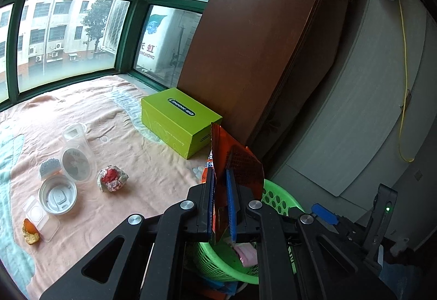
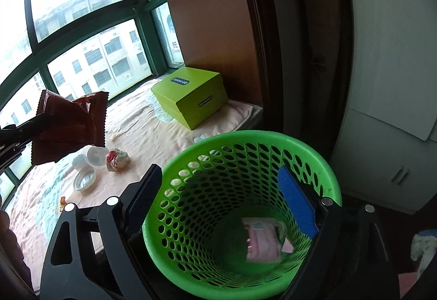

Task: Collect trash
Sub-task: 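Drop the pink wrapper into the basket while the left gripper drops the red wrapper in, then return both grippers to the blanket and reach the left gripper to the bread crust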

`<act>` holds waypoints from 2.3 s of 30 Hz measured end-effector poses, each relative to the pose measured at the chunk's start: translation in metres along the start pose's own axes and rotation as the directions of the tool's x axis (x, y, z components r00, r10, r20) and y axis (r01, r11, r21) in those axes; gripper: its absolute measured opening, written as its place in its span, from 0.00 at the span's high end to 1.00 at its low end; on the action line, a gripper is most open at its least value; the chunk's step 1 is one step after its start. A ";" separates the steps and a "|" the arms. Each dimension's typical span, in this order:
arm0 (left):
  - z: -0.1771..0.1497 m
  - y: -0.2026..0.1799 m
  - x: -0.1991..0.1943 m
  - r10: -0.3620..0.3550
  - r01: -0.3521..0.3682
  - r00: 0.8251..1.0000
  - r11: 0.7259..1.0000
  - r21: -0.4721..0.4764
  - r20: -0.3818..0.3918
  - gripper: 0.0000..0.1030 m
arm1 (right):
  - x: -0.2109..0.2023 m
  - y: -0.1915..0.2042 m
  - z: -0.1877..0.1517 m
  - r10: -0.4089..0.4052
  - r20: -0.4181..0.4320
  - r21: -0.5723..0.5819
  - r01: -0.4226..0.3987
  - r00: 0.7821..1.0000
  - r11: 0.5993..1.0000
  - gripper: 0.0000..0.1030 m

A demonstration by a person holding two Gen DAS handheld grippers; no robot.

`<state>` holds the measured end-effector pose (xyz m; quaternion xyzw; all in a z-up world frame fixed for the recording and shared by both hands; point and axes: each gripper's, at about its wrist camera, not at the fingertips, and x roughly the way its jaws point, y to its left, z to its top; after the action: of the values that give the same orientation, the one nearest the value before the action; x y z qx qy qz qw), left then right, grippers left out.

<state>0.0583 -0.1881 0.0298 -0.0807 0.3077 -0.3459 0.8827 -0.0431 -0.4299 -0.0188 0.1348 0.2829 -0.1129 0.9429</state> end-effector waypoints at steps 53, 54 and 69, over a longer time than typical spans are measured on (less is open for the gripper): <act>-0.017 0.015 0.011 0.227 -0.227 0.972 0.974 0.013 -0.053 0.26 | -0.014 0.020 0.012 0.027 0.060 -0.047 -0.025 0.998 0.999 0.11; -0.017 0.022 0.007 0.250 -0.250 0.967 0.968 0.005 -0.047 0.25 | -0.012 0.026 0.012 0.037 0.058 -0.056 -0.034 0.998 0.998 0.11; -0.048 0.164 -0.045 0.471 -0.481 0.877 0.864 -0.151 -0.099 0.26 | 0.024 0.104 0.012 0.171 -0.020 -0.170 -0.172 0.985 0.970 0.11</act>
<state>0.0961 -0.0325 -0.0447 -0.0677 0.3726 -0.0921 0.9209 0.0120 -0.3397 -0.0032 0.0776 0.2813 -0.0061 0.9565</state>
